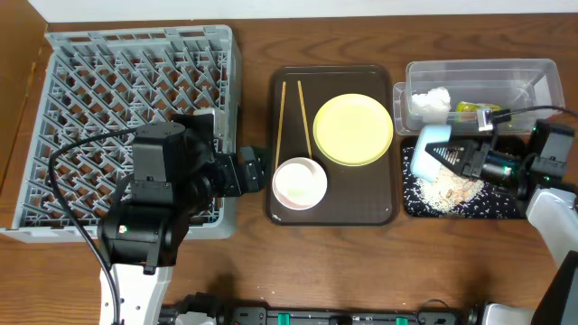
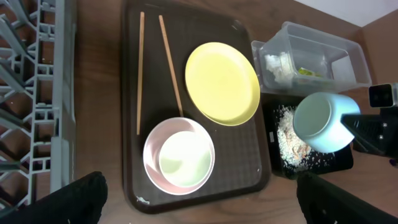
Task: Sort waste into correct bins and load items into the dishwasher
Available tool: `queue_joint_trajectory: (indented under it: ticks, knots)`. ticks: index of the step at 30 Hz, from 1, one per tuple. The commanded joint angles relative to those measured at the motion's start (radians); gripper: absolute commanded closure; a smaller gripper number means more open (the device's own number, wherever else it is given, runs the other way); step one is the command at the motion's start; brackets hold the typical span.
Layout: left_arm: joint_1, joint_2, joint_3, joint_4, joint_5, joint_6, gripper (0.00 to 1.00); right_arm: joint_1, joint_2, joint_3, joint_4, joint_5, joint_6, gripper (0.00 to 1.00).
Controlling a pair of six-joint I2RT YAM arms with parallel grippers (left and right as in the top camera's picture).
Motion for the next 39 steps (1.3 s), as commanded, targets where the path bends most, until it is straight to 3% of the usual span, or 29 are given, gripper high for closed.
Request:
queue_joint_trajectory:
  ticks: [1,3,7,11,17,23,26,31,33,36,39]
  knots:
    - [0.0,-0.001,0.017,0.0,0.005,-0.005,0.02,0.024,-0.005,0.006,0.0,-0.055,-0.079,0.99]
    - [0.0,-0.001,0.017,0.0,0.005,-0.006,0.02,0.026,-0.005,0.006,-0.107,0.138,0.059,0.99]
    - [0.0,-0.001,0.017,0.0,0.005,-0.006,0.02,0.063,-0.011,0.011,-0.118,0.034,-0.019,0.99]
    - [0.0,-0.001,0.017,0.0,0.005,-0.006,0.02,0.153,-0.054,0.04,-0.119,0.087,-0.027,0.99]
    - [0.0,-0.001,0.017,0.0,0.005,-0.006,0.02,0.538,-0.19,0.102,-0.23,0.647,-0.129,0.99]
    - [0.0,-0.001,0.017,0.0,0.005,-0.006,0.02,0.94,-0.173,0.111,-0.343,1.266,-0.2,0.99]
    - [0.0,-0.001,0.017,0.0,0.005,-0.006,0.02,1.017,-0.134,0.111,-0.377,1.375,-0.2,0.99]
    - [0.0,-0.001,0.017,0.0,0.005,-0.006,0.02,1.025,-0.045,0.111,-0.361,1.366,-0.211,0.98]
    - [0.0,-0.001,0.017,0.0,0.005,-0.006,0.02,1.024,-0.027,0.113,-0.362,1.34,-0.215,0.83]
    - [0.0,-0.001,0.017,0.0,0.005,-0.006,0.02,1.024,-0.029,0.142,-0.379,1.277,-0.243,0.43]
    - [0.0,-0.001,0.017,0.0,0.005,-0.006,0.02,1.024,-0.03,0.249,-0.489,1.249,-0.243,0.33]
